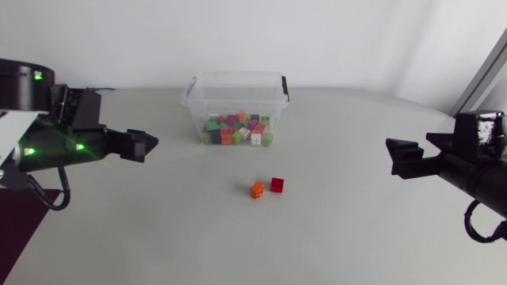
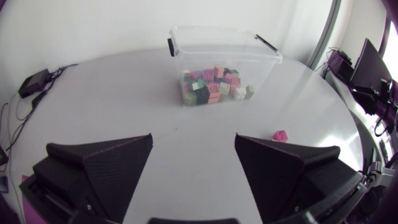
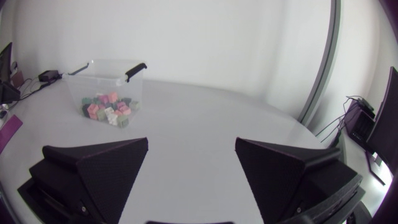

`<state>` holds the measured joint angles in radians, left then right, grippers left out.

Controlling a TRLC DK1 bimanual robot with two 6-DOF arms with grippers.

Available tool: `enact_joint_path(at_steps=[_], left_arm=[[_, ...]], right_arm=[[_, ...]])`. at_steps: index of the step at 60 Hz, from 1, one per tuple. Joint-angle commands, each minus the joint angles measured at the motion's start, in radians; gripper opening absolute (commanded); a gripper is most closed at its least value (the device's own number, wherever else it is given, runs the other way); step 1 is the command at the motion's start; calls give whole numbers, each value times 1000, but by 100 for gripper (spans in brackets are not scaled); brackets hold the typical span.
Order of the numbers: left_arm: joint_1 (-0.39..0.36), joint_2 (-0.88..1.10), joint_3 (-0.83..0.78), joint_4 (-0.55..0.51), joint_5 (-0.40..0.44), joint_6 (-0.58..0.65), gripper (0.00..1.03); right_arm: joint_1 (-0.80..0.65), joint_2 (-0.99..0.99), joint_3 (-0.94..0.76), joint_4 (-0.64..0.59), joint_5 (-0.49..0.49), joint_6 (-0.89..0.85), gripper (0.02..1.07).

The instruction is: Place the duplo bricks in the container

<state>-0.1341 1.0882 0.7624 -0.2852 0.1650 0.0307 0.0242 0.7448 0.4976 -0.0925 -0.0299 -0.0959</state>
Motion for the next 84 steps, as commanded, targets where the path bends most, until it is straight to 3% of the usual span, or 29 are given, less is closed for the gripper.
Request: enact_joint_path(at_steps=[1, 16, 26, 41, 51, 58, 63, 70, 84], left_arm=[[-6, 85, 71, -39, 31, 26, 92], [-35, 292, 175, -115, 67, 141, 92], [-52, 458, 267, -183, 73, 279, 92], [-121, 615, 353, -316, 77, 468, 92], [-185, 673, 402, -328, 91, 471, 92], [-243, 728, 462, -370, 97, 466, 92], [-279, 780, 523, -399, 100, 449, 92], [-320, 831, 574, -407, 117, 416, 89], [-412, 938, 678, -439, 117, 351, 87]], right_arm=[[-7, 64, 64, -55, -2, 27, 103], [-26, 252, 162, -184, -24, 22, 103], [-112, 341, 171, -174, -229, 21, 103], [-113, 469, 196, -181, -234, -168, 102], [-66, 536, 225, -243, -220, -318, 102], [14, 561, 222, -259, -77, -395, 102], [19, 561, 176, -248, -177, -524, 102], [31, 574, 182, -247, -255, -528, 102], [40, 625, 214, -251, -317, -504, 102]])
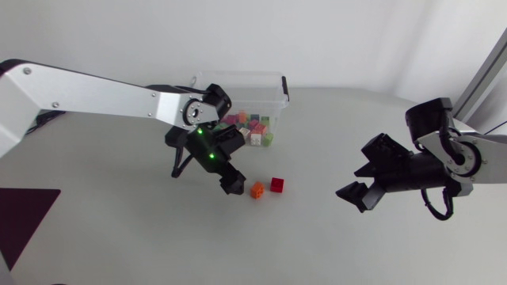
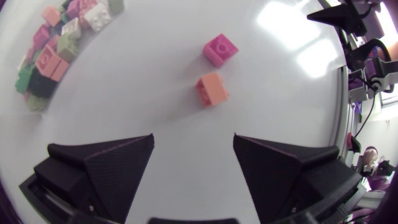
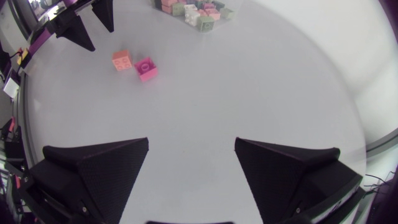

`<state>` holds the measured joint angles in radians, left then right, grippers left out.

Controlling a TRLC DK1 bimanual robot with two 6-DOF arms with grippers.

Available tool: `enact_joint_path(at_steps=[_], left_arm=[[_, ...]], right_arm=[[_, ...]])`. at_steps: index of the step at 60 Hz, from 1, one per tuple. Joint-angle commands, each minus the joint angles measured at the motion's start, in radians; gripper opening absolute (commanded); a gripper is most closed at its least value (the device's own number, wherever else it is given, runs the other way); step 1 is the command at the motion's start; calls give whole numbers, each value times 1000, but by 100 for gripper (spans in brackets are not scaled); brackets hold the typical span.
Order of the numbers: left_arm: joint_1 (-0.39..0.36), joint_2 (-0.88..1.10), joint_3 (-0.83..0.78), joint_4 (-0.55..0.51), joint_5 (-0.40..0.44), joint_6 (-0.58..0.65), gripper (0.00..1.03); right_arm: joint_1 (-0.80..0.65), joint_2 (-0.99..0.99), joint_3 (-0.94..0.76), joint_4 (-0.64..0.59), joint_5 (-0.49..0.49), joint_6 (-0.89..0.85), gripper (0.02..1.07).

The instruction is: Place the duplo bricks in the container

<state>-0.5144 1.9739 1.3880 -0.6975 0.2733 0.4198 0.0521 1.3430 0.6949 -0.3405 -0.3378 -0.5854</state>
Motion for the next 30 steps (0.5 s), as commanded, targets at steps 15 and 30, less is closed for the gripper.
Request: enact_joint_path(at_steps=[15, 30], left_arm=[[-85, 103, 149, -77, -20, -116, 87], [-124, 192, 243, -79, -88, -196, 81]], right_arm=[[94, 59, 28, 6, -6, -30, 102], [161, 133, 101, -22, -9, -73, 102]])
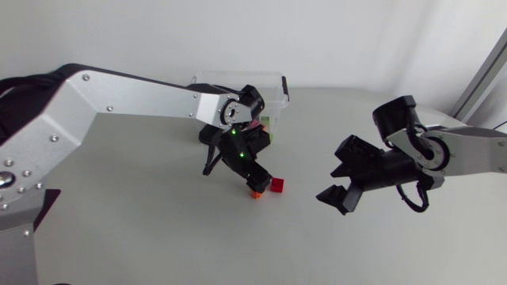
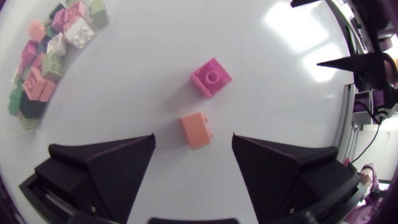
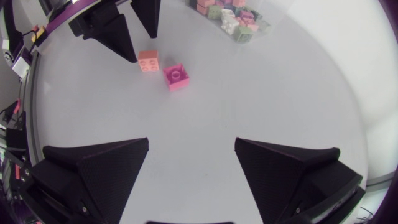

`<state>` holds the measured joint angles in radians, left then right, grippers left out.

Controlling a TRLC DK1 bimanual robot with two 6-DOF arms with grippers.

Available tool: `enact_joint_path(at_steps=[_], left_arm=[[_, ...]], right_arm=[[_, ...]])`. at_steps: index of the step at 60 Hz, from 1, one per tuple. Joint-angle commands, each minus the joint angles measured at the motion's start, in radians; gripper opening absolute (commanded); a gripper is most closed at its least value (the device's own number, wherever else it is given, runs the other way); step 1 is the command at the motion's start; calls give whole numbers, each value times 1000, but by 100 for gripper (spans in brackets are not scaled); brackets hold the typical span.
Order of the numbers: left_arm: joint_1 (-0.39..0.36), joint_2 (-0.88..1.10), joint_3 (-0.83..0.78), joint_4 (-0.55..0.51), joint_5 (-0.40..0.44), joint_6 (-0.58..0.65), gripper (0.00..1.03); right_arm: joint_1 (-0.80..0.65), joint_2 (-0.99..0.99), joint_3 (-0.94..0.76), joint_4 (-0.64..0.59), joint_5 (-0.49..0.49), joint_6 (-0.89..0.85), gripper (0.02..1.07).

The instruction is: Place the duplo bricks in the container

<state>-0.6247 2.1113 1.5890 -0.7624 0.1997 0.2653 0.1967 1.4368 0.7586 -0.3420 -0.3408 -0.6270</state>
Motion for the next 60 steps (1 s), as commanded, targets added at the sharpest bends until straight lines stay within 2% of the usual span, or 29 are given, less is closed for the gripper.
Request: enact_joint_path(at_steps=[1, 11, 14, 22, 37, 42, 55, 60], left_arm=[[-17, 59, 48, -14, -19, -43, 81], [-24, 101, 71, -14, -59, -64, 81], [-24, 108, 72, -14, -72, -69, 74], [-24, 110, 66, 2, -120, -86, 70], [-33, 113, 54, 11, -121, -101, 53], [-43, 99, 26, 49, -121, -100, 46], [-61, 84, -20, 107, -111, -55, 42], [-61, 92, -15, 95, -109, -55, 35]], right_arm=[[20, 45, 42, -20, -6, -33, 102], [29, 66, 79, -28, -6, -45, 102], [29, 66, 84, -29, -6, -48, 102], [29, 66, 84, -29, -7, -56, 102], [29, 66, 84, -29, -7, -57, 102], [29, 65, 82, -29, -7, -57, 102], [35, 63, 82, -29, -7, -51, 102], [38, 60, 81, -32, -7, -51, 102]])
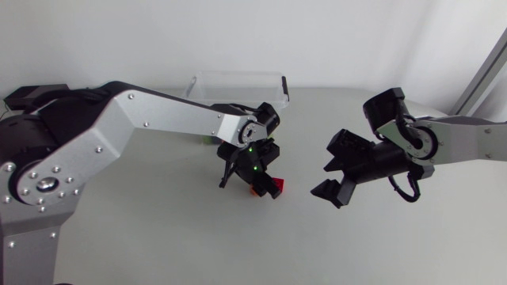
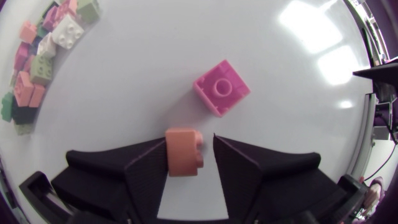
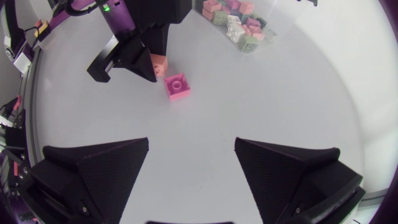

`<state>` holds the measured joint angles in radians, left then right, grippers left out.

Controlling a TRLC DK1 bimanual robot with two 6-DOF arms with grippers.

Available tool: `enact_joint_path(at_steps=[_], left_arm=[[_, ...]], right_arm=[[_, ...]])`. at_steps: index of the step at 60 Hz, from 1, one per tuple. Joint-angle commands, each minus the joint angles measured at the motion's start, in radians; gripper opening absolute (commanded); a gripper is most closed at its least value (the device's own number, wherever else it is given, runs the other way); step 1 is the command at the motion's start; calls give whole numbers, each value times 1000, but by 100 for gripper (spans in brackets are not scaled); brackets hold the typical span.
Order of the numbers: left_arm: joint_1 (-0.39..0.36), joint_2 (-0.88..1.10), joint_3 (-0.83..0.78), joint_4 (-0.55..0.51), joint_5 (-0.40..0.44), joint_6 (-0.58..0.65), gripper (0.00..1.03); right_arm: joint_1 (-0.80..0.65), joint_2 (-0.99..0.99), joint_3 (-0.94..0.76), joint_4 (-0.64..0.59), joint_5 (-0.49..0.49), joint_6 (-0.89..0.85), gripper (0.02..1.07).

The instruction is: Place the duplo bricks in the container

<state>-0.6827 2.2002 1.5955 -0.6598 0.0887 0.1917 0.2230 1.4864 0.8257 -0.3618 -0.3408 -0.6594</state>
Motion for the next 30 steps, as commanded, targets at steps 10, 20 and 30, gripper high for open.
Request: enact_joint_path(at_steps=[10, 20, 30], left_arm=[[9, -4, -28, -41, 2, 17, 33], [17, -13, -32, -73, 2, 22, 26], [8, -31, -60, -50, 0, 26, 22]], right_arm=[[12, 3, 13, -12, -7, -14, 102], [19, -6, 12, -12, -6, -8, 102], [27, -8, 10, -19, -7, -5, 102]])
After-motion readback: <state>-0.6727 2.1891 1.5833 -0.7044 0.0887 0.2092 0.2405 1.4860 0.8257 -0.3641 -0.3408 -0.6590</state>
